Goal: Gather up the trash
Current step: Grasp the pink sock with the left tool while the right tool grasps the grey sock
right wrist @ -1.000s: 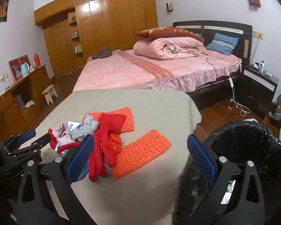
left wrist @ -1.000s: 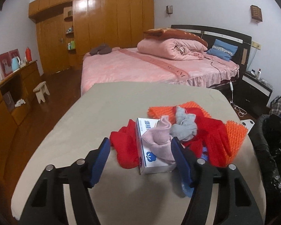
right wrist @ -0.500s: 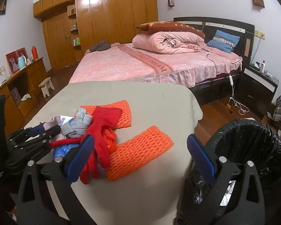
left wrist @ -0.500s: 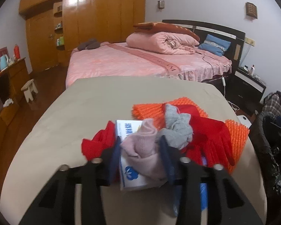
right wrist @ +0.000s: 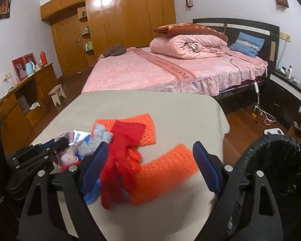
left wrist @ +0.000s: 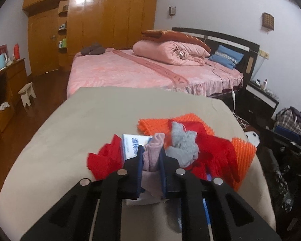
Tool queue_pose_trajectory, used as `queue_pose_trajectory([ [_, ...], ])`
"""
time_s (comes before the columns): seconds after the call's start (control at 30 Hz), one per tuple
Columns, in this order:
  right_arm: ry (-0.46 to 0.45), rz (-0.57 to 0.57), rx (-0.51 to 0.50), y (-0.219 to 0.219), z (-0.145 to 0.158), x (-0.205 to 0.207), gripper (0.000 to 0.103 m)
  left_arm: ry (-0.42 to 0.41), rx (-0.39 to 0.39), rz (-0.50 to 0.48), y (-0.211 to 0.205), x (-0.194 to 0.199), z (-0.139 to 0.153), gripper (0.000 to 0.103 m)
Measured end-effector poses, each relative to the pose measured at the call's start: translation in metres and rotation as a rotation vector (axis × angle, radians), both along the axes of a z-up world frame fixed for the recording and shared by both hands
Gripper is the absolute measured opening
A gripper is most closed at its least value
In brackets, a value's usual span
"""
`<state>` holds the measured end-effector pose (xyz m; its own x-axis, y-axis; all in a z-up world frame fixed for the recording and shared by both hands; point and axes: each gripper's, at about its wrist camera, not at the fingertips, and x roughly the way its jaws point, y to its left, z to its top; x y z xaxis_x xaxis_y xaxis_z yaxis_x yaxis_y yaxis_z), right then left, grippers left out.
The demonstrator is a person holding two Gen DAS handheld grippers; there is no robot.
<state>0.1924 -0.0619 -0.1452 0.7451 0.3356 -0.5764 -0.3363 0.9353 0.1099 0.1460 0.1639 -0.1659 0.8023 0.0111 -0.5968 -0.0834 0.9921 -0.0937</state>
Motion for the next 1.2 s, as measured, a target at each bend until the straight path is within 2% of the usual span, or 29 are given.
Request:
queue_pose_trajectory([
  [0.17,-0.002,0.03,0.026,0.023,0.003,0.01,0.074,-0.033,0.007,0.036,0.016,-0.006,0.017,0.015],
  [0.47,0.071,0.112,0.024,0.069,-0.015,0.031,0.051,-0.015,0.009,0.092,0.049,-0.008,0.016,0.015],
  [0.73,0.136,0.15,-0.014,0.093,-0.037,0.039,0.045,0.0,-0.003,0.103,0.058,-0.007,0.009,0.015],
  [0.8,0.14,0.168,-0.017,0.096,-0.037,0.04,0.037,0.0,-0.006,0.105,0.059,-0.007,0.009,0.015],
  [0.83,0.15,0.187,-0.011,0.097,-0.037,0.041,0.026,0.0,-0.008,0.106,0.06,-0.006,0.009,0.015],
  [0.87,0.161,0.207,-0.003,0.099,-0.037,0.042,0.02,0.0,-0.01,0.107,0.06,-0.006,0.009,0.015],
  [0.9,0.17,0.223,0.003,0.099,-0.036,0.042,0.019,-0.001,-0.01,0.107,0.059,-0.007,0.009,0.015],
  [1.0,0.159,0.248,0.02,0.095,-0.028,0.04,0.003,0.0,-0.009,0.107,0.06,-0.007,0.009,0.015],
  [1.2,0.134,0.262,0.057,0.08,-0.012,0.031,0.002,-0.012,-0.005,0.091,0.055,-0.009,0.016,0.015],
])
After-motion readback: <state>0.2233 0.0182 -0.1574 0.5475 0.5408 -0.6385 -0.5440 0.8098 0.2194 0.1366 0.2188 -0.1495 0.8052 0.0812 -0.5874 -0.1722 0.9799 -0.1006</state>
